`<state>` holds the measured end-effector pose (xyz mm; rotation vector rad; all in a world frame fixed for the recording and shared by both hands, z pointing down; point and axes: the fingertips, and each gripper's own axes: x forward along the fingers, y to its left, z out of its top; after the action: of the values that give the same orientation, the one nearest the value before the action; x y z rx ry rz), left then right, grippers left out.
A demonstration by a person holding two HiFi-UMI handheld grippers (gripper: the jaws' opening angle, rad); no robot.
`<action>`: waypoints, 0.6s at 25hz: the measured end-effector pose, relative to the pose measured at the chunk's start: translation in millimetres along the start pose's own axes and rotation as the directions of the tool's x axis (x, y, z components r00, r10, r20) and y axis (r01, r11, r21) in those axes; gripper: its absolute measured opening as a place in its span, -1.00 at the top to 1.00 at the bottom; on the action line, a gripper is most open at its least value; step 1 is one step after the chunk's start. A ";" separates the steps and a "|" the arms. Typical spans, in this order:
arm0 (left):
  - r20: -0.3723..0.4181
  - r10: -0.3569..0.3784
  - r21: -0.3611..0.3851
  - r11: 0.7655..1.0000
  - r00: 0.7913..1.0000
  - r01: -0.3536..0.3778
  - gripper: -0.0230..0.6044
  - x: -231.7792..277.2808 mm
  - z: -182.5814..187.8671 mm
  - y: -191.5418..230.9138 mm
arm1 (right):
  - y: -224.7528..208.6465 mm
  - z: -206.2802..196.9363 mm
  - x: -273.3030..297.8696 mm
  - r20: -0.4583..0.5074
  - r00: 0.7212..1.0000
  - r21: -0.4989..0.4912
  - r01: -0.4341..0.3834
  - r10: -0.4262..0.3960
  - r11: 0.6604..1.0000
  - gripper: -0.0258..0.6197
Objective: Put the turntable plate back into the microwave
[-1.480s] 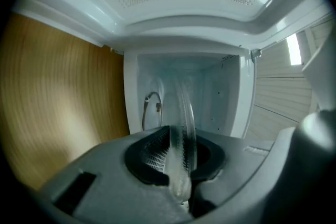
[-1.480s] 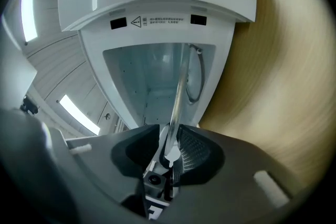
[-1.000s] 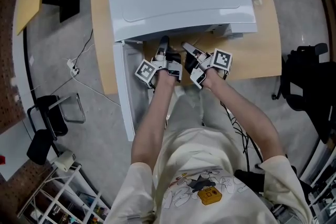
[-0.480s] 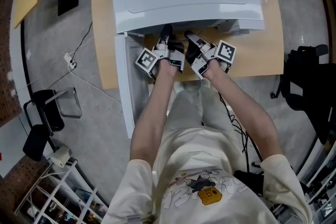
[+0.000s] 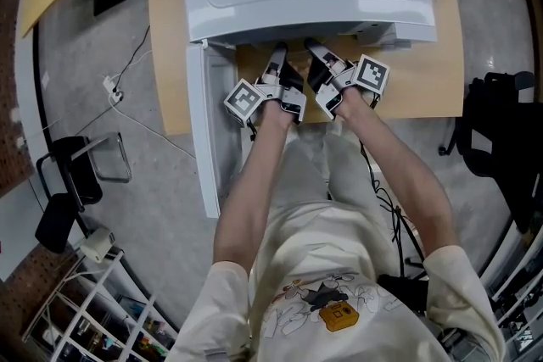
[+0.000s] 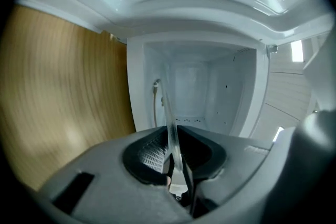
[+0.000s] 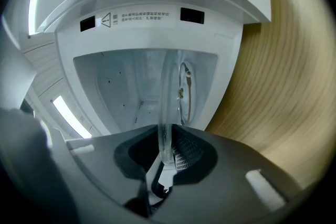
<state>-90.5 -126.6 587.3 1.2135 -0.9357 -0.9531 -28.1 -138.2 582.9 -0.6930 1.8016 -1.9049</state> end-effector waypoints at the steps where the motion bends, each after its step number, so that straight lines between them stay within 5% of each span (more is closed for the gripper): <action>1: -0.004 -0.010 -0.004 1.000 1.000 0.010 0.75 2.4 -0.6 -3.7 | 2.8 0.3 0.9 -0.007 1.000 -0.022 -0.007 0.007 1.000 0.74; 15: 0.035 -0.028 -0.022 0.999 0.999 0.028 0.76 29.8 18.6 -5.6 | 2.7 22.0 23.5 0.016 1.000 -0.037 -0.014 0.015 0.999 0.73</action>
<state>-98.8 -161.1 585.8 1.1976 -0.9351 -1.0070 -33.0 -170.2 582.5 -0.7045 1.8306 -1.8558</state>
